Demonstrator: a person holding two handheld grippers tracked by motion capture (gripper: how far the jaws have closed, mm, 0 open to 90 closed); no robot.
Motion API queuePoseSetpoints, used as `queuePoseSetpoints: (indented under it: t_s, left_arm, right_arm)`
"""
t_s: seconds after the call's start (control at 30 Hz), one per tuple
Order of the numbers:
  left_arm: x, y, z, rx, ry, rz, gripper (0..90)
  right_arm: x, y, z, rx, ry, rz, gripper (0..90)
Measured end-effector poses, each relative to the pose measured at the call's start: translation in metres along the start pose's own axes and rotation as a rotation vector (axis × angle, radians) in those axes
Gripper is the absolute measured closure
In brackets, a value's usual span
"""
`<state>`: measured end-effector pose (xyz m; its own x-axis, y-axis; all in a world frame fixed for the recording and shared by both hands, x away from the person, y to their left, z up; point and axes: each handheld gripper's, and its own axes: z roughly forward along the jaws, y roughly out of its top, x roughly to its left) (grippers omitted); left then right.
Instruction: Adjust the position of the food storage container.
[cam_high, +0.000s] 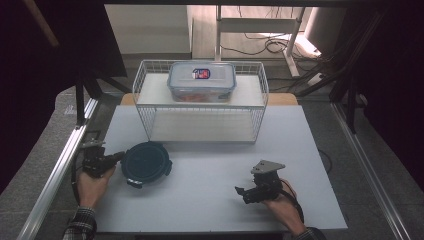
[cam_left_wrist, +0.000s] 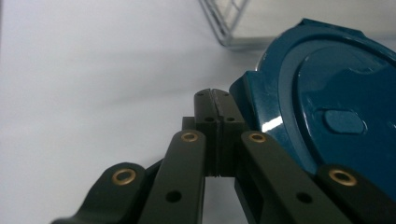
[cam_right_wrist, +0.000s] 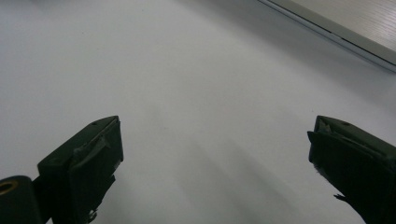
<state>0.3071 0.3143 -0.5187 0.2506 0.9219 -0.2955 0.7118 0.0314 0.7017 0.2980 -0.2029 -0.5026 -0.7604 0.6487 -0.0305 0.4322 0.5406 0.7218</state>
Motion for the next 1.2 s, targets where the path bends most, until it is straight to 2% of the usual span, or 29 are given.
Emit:
queuePoseSetpoints:
  t_s: [0.03, 0.17, 0.3, 0.37, 0.4, 0.43, 0.67, 1.07, 1.2]
  left_arm:
    - [-0.007, -0.002, 0.001, 0.003, -0.019, 0.005, 90.0]
    - [-0.019, -0.004, 0.004, 0.019, -0.049, 0.024, 90.0]
    - [-0.042, -0.006, 0.012, 0.035, -0.102, 0.055, 90.0]
    - [-0.046, -0.006, 0.014, 0.036, -0.11, 0.06, 90.0]
    - [-0.054, -0.006, 0.018, 0.041, -0.134, 0.068, 90.0]
    - [-0.054, -0.006, 0.018, 0.041, -0.134, 0.068, 90.0]
    - [-0.085, -0.009, 0.028, 0.069, -0.178, 0.112, 90.0]
    - [-0.134, -0.021, 0.034, 0.091, -0.263, 0.161, 90.0]
    - [-0.14, -0.023, 0.035, 0.091, -0.279, 0.163, 90.0]
  right_arm:
    - [0.001, 0.0, 0.0, 0.0, 0.001, -0.002, 2.7]
    - [0.002, 0.001, 0.0, -0.001, 0.001, -0.004, 2.8]
    - [0.001, 0.0, 0.0, -0.001, 0.005, 0.001, 2.8]
    - [0.001, 0.0, 0.0, -0.002, 0.006, 0.003, 2.7]
    - [0.001, 0.0, 0.0, -0.002, 0.008, 0.004, 2.8]
    - [0.001, 0.0, 0.0, -0.002, 0.008, 0.004, 2.8]
    - [0.0, 0.0, 0.001, -0.003, 0.011, 0.007, 2.8]
    - [-0.002, -0.001, 0.0, -0.004, 0.007, 0.011, 2.9]
    - [-0.003, -0.002, 0.0, -0.005, 0.008, 0.016, 3.0]
